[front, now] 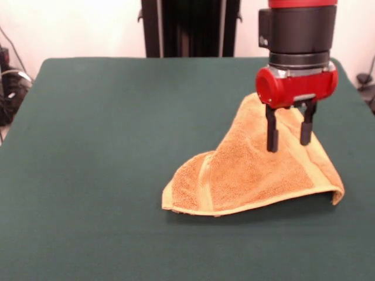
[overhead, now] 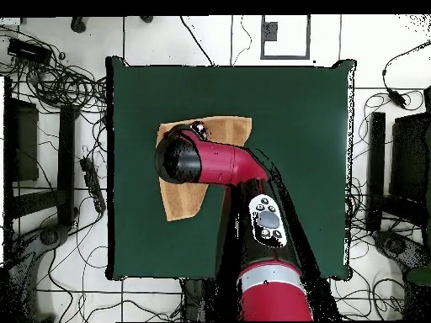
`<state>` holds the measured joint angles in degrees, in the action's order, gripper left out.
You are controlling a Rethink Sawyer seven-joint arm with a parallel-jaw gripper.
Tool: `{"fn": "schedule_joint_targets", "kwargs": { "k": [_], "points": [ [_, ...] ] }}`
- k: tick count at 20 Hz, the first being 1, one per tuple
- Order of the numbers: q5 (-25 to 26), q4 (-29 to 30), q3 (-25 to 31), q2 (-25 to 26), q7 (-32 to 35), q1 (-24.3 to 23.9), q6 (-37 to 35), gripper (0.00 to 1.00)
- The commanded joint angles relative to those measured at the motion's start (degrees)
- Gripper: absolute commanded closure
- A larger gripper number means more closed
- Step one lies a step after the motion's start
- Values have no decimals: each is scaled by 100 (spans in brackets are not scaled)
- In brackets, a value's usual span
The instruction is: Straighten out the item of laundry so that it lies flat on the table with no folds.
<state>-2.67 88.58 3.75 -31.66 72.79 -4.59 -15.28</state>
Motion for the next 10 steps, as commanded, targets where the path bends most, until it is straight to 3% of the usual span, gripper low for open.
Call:
{"fn": "schedule_joint_targets", "kwargs": {
  "k": [1, 10],
  "points": [
    [-320, -620, -457, 256, 1377, 273, -2333, 0],
    [-320, -641, -237, 427, 1373, 211, -2130, 0]
  ]
}}
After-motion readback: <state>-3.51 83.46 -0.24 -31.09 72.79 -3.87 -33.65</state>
